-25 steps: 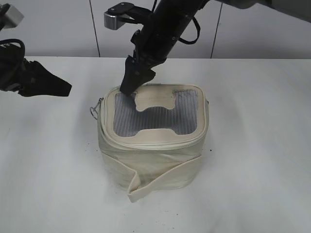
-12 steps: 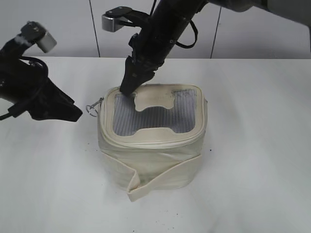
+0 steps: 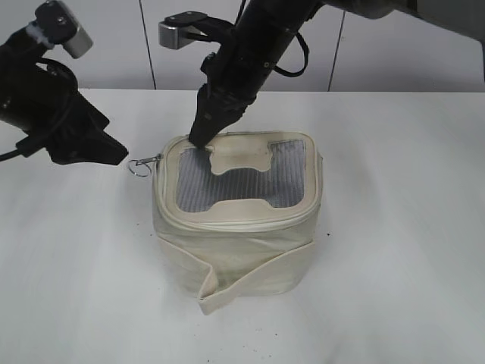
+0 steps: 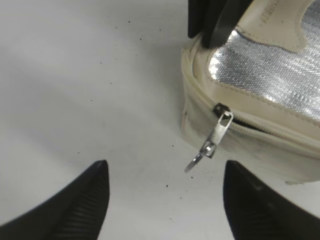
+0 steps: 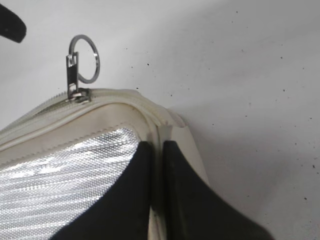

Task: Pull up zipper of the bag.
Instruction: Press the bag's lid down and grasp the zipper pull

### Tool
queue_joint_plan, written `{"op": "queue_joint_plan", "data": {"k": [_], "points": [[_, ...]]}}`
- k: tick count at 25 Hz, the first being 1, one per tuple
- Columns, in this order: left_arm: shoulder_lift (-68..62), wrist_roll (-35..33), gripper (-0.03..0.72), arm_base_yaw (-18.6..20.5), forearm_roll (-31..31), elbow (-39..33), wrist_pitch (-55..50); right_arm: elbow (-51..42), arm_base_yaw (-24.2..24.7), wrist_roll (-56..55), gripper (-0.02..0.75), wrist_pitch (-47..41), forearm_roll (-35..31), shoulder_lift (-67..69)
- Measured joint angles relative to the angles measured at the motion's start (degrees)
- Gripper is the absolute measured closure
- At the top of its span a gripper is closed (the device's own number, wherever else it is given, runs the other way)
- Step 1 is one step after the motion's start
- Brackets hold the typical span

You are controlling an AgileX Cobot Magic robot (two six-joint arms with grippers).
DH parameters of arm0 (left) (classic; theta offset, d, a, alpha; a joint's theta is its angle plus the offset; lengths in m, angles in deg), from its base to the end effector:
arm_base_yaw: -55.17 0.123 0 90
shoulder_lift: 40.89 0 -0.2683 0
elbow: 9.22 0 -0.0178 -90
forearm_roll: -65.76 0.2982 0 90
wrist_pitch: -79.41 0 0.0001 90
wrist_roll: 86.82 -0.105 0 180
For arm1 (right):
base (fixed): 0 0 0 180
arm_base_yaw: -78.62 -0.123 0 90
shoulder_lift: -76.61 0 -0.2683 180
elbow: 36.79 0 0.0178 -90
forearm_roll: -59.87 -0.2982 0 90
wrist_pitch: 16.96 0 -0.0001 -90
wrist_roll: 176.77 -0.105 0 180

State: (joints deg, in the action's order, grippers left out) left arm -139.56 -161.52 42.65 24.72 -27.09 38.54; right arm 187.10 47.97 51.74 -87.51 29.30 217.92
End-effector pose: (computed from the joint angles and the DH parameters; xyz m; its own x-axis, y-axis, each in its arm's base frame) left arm 0.3445 -0.1228 0.1891 -0.3634 0.6917 -0.6241 0.8626 0.5029 0.0552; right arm 0.4311 0.3140 0.1808 -0.3247 -0.8117 -0.4855 -0.9444 0.2508 0.2124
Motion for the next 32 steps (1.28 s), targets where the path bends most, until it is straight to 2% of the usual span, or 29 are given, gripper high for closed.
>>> {"op": "queue_joint_plan", "data": {"k": [5,11,18,23,25,28,32], "points": [[-0.04,0.06,0.099,-0.66,4.48,0.31,0.12,0.00,0.00,-0.42,0.698,0.00,0.00,0.00],[-0.06,0.17,0.097,-5.88,10.84,0.31,2.84,0.00,0.00,-0.47,0.699,0.00,0.00,0.00],[-2.20,0.22,0.097,-7.99,13.25,0.35,6.35,0.00,0.00,-0.49,0.699,0.00,0.00,0.00],[-4.29,0.22,0.112,-10.89,15.08,0.35,8.77,0.00,0.00,-0.49,0.699,0.00,0.00,0.00],[-4.29,0.22,0.158,-11.50,15.87,0.35,10.07,0.00,0.00,-0.49,0.699,0.00,0.00,0.00],[-4.29,0.22,0.314,-11.74,16.46,0.35,10.38,0.00,0.00,-0.49,0.699,0.00,0.00,0.05],[-4.29,0.22,0.619,-11.74,17.08,0.35,8.36,0.00,0.00,-0.49,0.699,0.00,0.00,0.05]]}}
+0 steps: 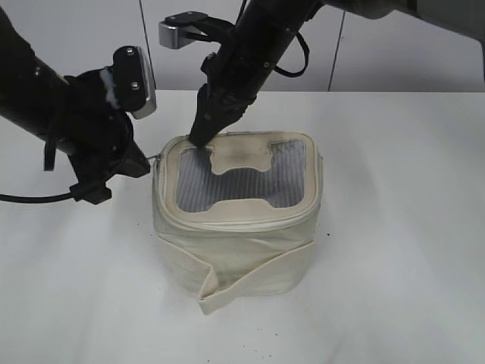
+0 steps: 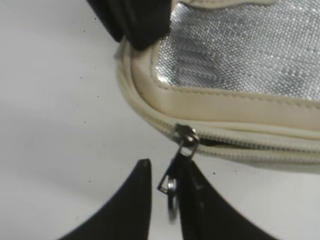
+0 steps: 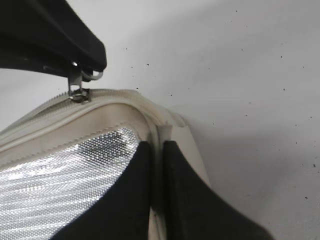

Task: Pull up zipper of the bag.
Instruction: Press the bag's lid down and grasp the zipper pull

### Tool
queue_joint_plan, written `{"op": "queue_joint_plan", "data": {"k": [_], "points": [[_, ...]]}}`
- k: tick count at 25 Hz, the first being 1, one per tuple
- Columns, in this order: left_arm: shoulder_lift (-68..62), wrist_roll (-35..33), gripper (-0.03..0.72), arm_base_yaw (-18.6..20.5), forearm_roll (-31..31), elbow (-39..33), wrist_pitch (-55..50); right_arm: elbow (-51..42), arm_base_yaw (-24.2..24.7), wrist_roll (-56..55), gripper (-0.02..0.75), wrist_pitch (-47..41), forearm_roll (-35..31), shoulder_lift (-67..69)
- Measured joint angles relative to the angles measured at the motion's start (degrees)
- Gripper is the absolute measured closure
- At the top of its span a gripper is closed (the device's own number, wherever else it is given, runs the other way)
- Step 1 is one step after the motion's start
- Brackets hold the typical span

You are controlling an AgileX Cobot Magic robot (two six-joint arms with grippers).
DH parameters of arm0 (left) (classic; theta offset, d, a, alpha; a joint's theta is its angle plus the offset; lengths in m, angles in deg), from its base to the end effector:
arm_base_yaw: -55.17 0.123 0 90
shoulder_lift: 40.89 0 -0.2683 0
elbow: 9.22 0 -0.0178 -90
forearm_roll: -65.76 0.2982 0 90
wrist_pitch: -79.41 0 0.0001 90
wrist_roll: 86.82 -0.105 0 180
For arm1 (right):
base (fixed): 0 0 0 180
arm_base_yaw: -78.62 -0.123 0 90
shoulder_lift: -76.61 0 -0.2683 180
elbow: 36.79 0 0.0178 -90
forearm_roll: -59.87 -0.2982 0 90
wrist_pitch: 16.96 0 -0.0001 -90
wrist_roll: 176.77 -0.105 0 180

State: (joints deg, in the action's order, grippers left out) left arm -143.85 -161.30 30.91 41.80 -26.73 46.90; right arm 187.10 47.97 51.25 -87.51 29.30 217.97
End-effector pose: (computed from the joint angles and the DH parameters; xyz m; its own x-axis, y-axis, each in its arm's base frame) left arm 0.3336 -0.1755 0.1592 -0.0651 0.8946 -0.4421 0.9360 0.2083 0.2837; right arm 0.4312 0.3141 0.1803 -0.3332 -0.8098 -0.4830 -0.9415 0.2579 0.2171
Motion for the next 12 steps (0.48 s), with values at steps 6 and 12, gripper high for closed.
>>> {"op": "queue_joint_plan", "data": {"k": [6,12], "points": [[0.26,4.10,0.691,0.00,0.36,0.00,-2.96,0.00,0.00,-0.59,0.699,0.00,0.00,0.00],[2.01,13.83,0.690,-0.05,2.04,0.00,-7.91,0.00,0.00,-2.98,0.699,0.00,0.17,0.00]]}}
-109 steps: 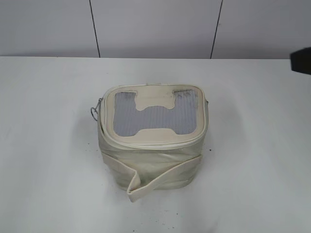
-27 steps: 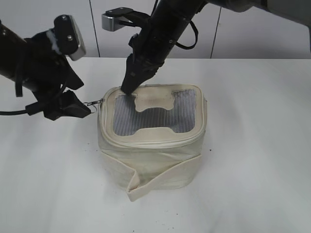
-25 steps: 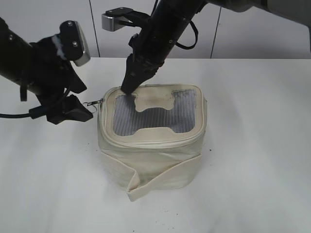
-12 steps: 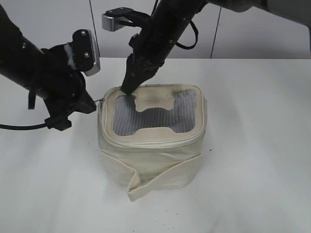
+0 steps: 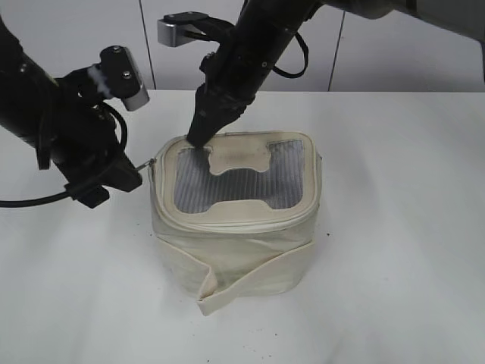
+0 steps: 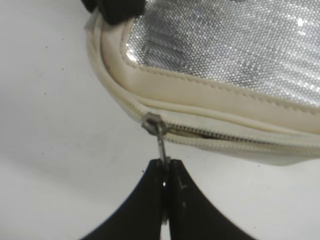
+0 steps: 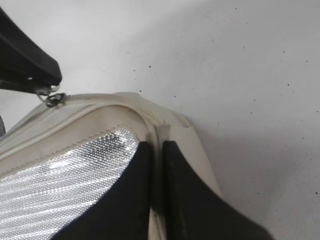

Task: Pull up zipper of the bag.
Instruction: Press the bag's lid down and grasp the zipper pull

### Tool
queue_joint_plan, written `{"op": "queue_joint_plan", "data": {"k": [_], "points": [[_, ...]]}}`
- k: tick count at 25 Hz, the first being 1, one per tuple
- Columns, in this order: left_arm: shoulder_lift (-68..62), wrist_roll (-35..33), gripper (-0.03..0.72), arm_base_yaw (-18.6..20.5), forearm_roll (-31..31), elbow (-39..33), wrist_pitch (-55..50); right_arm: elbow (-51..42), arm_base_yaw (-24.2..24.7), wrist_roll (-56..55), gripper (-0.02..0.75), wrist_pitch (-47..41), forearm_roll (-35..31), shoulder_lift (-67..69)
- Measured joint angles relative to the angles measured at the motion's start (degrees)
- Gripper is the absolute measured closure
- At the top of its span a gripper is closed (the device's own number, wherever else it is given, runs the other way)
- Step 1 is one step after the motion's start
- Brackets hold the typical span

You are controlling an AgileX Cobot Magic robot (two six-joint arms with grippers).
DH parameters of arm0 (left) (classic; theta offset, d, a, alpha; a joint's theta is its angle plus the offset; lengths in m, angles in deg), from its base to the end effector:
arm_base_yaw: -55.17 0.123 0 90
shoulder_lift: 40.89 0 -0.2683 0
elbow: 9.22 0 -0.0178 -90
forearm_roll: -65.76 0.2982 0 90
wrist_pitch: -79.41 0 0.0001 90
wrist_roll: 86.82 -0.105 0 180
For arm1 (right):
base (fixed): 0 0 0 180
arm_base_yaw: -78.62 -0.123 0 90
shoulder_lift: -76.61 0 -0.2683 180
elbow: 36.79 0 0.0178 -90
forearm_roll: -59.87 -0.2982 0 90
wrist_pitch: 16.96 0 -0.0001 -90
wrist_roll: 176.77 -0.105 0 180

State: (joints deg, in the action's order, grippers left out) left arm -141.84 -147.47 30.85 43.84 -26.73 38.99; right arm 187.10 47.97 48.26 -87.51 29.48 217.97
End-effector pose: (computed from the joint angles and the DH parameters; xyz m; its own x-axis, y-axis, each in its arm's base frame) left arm 0.3191 -0.1721 0.1663 -0.2706 0.8568 -0.4390 0.9299 0.3506 0.1110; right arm 0.4313 0.3138 0.1802 -0.3808 -0.7966 -0.4695 -0.9233 0.3000 0.2397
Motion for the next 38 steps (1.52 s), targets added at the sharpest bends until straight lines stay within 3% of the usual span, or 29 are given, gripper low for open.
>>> {"op": "queue_joint_plan", "data": {"k": [9,14,21,26,31,34,38], "points": [[2.52,9.54,0.690,-0.41,0.03,0.12,-7.69,0.11,-0.18,-2.39,0.699,0.00,-0.05,0.00],[2.94,16.78,0.690,-2.70,0.16,0.12,-11.58,0.11,-0.18,-3.38,0.703,0.00,0.50,0.00],[3.80,31.48,0.690,-9.42,1.94,0.02,-14.11,0.11,-0.18,-4.16,0.706,0.00,1.21,0.00],[3.80,41.21,0.690,-17.57,3.01,0.00,-13.88,0.11,-0.18,-4.56,0.706,0.00,1.33,0.00],[3.80,51.55,0.690,-24.77,4.59,-0.05,-7.78,0.11,-0.18,-4.62,0.706,-0.05,0.71,0.00],[3.64,54.37,0.688,-28.34,4.64,-0.19,-2.05,0.00,-0.18,-4.56,0.706,-0.09,-0.09,0.00],[1.72,57.67,0.688,-30.26,-1.05,-0.19,5.04,-0.29,-0.29,-4.52,0.706,-0.16,-0.47,0.00]]}}
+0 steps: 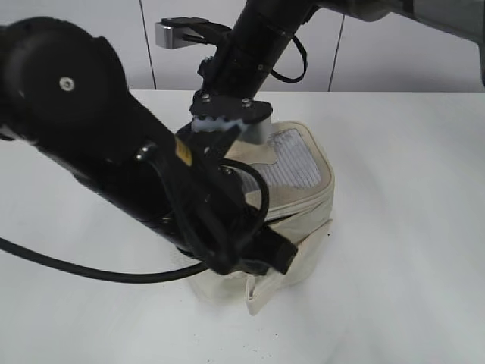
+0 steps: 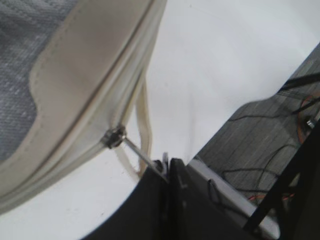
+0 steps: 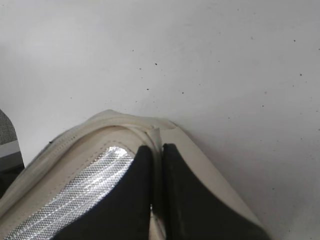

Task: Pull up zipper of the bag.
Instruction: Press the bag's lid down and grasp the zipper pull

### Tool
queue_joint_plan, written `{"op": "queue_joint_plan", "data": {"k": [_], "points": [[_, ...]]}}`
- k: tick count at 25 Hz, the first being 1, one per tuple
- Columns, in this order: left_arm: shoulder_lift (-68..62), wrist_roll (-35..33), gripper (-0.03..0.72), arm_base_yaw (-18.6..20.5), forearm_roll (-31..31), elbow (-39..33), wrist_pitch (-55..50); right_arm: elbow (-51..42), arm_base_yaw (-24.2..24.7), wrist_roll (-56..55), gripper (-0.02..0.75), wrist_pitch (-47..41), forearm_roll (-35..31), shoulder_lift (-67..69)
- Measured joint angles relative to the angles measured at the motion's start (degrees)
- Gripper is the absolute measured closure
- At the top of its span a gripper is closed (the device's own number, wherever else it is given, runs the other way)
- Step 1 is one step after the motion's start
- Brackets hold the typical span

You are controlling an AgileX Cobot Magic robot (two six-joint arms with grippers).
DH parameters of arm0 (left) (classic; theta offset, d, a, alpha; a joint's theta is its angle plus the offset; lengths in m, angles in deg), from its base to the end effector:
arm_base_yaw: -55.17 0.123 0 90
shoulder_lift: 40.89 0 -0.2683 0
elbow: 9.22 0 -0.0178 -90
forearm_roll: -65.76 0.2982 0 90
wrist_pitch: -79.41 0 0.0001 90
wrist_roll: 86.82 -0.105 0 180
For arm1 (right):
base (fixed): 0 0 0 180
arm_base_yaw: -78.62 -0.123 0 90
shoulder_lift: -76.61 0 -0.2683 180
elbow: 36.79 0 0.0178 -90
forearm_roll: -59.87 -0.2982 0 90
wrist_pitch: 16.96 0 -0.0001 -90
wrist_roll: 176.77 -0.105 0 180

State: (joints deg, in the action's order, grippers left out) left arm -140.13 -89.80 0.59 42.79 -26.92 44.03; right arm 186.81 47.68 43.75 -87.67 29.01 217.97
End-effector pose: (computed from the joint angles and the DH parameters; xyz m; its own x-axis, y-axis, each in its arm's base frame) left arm 0.1938 -0.3135 0.1799 -0.7209 0.5479 -0.4244 0.6862 0.6501 -0.3263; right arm 0.4286 0.3162 0.1789 -0.4528 -0.7715 -0.4469 -0.8894 0.3560 0.2866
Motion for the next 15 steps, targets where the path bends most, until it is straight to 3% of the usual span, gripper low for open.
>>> {"op": "queue_joint_plan", "data": {"k": [4,15], "points": [[-1.71,0.70,0.688,-0.33,-5.79,0.20,3.99,-0.06,0.00,0.00,0.706,0.00,-0.05,0.00],[-2.86,1.39,0.691,-0.50,-9.95,0.80,10.17,-0.01,0.00,0.00,0.707,0.00,-0.37,0.06]]}}
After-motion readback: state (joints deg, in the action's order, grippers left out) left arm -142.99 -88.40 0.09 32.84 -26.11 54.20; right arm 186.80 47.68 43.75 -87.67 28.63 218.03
